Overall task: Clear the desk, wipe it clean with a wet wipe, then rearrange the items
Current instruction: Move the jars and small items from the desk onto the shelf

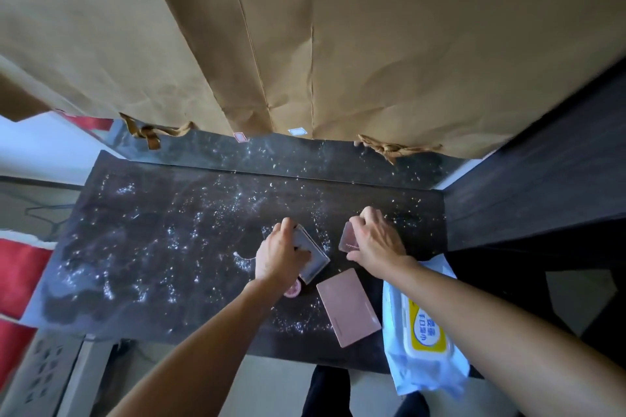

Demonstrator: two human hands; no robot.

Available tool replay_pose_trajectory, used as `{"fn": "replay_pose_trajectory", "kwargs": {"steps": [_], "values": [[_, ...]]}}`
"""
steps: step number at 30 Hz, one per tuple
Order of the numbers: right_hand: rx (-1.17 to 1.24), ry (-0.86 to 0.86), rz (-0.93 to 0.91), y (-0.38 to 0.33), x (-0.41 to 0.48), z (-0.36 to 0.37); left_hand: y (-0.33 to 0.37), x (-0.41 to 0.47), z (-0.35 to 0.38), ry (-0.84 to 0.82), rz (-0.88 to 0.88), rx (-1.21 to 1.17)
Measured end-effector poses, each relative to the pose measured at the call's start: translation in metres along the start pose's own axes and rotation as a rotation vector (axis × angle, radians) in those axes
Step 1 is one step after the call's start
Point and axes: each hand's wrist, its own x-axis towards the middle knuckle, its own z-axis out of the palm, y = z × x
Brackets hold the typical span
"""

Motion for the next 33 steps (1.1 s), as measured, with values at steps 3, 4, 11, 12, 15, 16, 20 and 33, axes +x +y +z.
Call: {"fn": "replay_pose_trajectory", "kwargs": {"steps": [3, 4, 11, 12, 15, 16, 20, 33], "values": [[0.139, 0.055, -0.008, -0.001, -0.007, -0.006, 0.002, -0.005, -0.013, 0.051, -0.029, -0.048], [0.192, 0.073, -0.011, 0.0, -0.011, -0.009, 0.003, -0.008, -0.016, 0.07, -0.035, -0.057], [0.36, 0.239, 0.059, 0.047, -0.072, -0.049, 0.049, -0.052, -0.025, 0.142, -0.025, -0.369], [0.383, 0.254, 0.078, 0.059, -0.086, -0.053, 0.059, -0.06, -0.02, 0.14, -0.017, -0.41], [0.416, 0.254, 0.146, 0.099, -0.135, -0.06, 0.093, -0.087, 0.003, 0.134, -0.017, -0.509], [0.424, 0.253, 0.17, 0.114, -0.152, -0.06, 0.106, -0.096, 0.013, 0.127, -0.009, -0.535], [0.407, 0.295, 0.259, 0.174, -0.222, -0.062, 0.173, -0.14, 0.048, 0.056, 0.046, -0.694], [0.602, 0.389, 0.627, 0.296, -0.318, -0.048, 0.347, -0.135, 0.119, -0.182, -0.212, -1.115]]}}
